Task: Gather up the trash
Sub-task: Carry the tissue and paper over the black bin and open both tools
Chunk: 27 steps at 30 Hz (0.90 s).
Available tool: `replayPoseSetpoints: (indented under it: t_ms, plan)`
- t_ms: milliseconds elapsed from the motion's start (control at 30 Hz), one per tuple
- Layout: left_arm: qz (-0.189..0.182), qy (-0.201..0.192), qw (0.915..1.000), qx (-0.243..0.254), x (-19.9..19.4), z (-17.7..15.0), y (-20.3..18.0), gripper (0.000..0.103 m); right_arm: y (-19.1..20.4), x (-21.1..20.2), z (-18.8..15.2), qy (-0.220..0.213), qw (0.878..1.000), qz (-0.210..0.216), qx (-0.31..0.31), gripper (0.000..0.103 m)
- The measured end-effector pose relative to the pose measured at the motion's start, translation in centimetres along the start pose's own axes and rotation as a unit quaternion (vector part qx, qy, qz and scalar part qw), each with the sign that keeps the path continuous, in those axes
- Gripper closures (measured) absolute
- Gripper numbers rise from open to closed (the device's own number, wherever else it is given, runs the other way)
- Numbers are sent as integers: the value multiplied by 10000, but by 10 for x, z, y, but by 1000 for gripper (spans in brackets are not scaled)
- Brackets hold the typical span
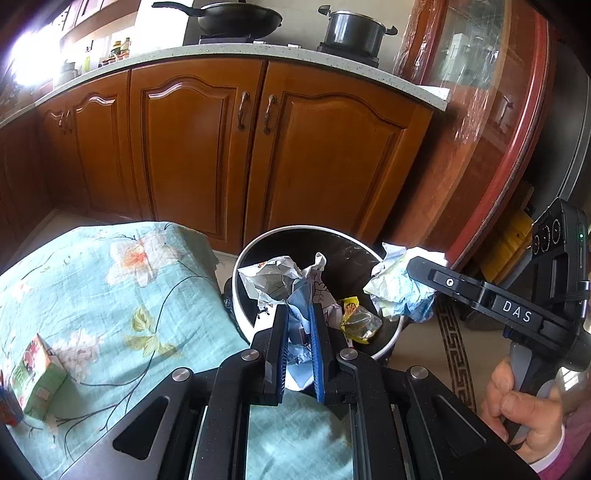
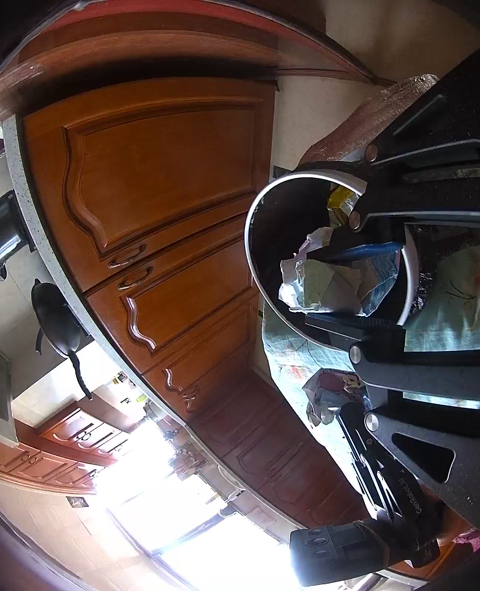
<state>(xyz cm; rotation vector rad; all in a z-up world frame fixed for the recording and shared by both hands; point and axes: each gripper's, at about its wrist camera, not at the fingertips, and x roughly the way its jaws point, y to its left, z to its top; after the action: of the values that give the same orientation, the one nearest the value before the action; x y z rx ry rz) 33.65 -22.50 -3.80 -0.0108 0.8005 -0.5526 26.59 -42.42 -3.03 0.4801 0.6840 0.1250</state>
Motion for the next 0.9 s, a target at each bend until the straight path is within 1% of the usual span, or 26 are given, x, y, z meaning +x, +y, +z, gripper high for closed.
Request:
replayPoseSetpoints:
  t_ms: [233,433,500,533,567,600,633,667,733,800,833,900]
  plan:
    - [-38,219,9997,-72,36,14,-2,93,-11,20,6,141,9999,-64,61,77]
    - [-37,319,9995,-79,54,20,0,93,-20,31,11,231,9996,-120,104,76]
    - [-61,386,9992,-81,60,22,0,91,-23,34,11,260,9995,-134,117,73]
    - [-34,433,9990,-91,64,23,-1,85,-25,36,11,275,9994,-157,129,73]
    - [-5,469,9989,-93,67,23,-1,82,-27,37,12,297,9993,-169,157,71]
    - [17,475,9988,-87,69,23,-2,80,-29,38,12,317,9991,-160,212,66]
    - [40,482,9988,-73,70,23,-3,76,-31,39,12,340,9989,-155,268,62]
    - [60,464,9989,-65,70,23,-5,69,-33,39,12,345,9988,-158,312,56]
    - [100,400,9991,-69,66,20,-7,61,-35,37,11,329,9987,-167,351,52]
    - [106,369,9992,-118,63,17,-6,59,-35,36,11,315,9986,-133,395,46]
    - [104,357,9992,-155,61,15,-4,58,-35,34,10,305,9986,-123,402,45]
    - [124,309,9991,-266,56,10,0,55,-32,31,9,276,9989,-76,378,38]
